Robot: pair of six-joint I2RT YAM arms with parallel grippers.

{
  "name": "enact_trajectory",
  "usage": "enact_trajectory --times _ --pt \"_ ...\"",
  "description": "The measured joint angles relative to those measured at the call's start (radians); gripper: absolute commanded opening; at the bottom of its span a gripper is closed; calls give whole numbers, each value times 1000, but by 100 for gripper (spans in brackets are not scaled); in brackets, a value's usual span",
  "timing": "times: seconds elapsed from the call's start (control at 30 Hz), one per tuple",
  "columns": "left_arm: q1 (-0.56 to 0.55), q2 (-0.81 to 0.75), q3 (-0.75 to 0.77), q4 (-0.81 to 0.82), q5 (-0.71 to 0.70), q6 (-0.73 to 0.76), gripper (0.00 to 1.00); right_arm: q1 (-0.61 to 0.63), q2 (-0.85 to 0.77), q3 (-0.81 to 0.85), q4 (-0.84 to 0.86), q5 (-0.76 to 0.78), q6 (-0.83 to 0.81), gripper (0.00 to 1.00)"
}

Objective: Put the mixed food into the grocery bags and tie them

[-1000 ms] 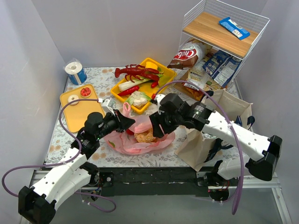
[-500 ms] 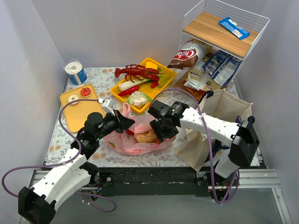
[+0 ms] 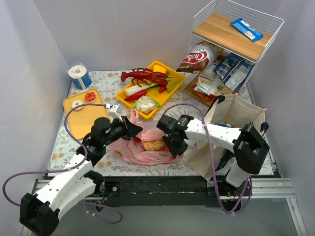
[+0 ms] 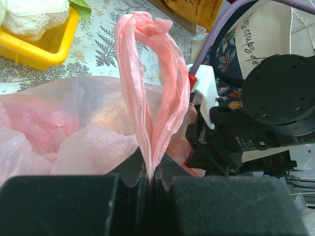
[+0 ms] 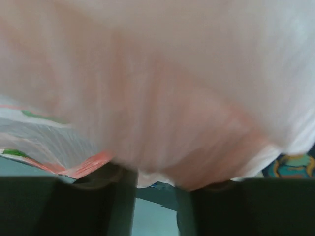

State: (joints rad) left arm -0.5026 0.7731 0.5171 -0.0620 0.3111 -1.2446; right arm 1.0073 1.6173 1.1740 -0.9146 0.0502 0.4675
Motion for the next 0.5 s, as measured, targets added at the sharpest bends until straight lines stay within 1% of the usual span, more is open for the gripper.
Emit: enact_trajectory --times 0.03,0.23,0.37,0.5 --pt "0 0 0 0 0 1 0 0 8 -6 11 -5 -5 18" --pt "0 3 2 -6 -1 8 0 0 -5 25 29 6 -20 5" --pt "0 3 10 -27 -20 10 0 0 -78 114 22 47 -31 4" --pt "0 -12 34 -84 -105 0 0 1 -221 194 45 87 -55 4"
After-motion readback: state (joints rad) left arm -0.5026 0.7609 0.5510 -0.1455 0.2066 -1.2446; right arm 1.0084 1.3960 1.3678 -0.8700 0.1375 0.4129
